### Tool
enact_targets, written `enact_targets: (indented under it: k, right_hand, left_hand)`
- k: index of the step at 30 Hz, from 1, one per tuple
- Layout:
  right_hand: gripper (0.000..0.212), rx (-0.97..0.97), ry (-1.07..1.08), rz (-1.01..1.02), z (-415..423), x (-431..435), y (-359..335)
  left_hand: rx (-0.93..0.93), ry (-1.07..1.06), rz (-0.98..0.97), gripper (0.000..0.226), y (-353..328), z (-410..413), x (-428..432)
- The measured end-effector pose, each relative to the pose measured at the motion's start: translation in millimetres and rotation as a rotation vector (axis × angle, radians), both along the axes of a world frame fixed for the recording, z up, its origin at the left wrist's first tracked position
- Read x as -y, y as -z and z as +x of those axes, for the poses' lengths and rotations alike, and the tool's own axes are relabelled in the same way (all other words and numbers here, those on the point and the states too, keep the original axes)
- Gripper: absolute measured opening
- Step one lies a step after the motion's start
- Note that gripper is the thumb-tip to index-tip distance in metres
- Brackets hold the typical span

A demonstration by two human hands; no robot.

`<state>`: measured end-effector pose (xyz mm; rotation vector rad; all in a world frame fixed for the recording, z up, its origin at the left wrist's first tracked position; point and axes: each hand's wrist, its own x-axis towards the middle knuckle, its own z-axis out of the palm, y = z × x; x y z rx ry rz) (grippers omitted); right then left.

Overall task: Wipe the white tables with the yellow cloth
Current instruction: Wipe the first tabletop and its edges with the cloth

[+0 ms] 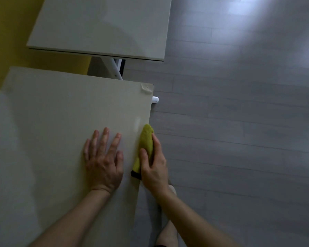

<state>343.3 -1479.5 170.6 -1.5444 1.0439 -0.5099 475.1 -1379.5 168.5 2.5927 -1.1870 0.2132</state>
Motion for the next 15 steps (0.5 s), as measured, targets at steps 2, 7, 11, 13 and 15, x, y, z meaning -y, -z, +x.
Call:
enact_targets:
  k: [2,7,11,13,15]
  right_hand:
    - [0.071,-0.07,-0.016,-0.004,27.3,35.7,-5.0]
    - [0.073,-0.016,0.067,0.036,97.9,127.3,-7.5]
    - [0.07,0.077,0.062,0.015,50.2,33.3,-0.2]
    - [0.072,0.074,-0.008,0.006,6.4,-19.3,-0.2]
    - [0.073,0.087,-0.076,-0.019,-16.1,-33.1,1.1]
  left_hand:
    - [0.01,0.006,0.006,0.053,-0.9,0.8,0.2]
    - [0.028,0.0,0.02,0.052,1.1,-0.1,1.1]
    - [0.031,0.007,0.026,0.053,2.4,-0.5,-1.9]
    - [0.025,0.004,0.024,0.053,1.2,-1.1,-1.2]
    - [0.021,0.0,0.025,0.053,0.8,-0.8,0.1]
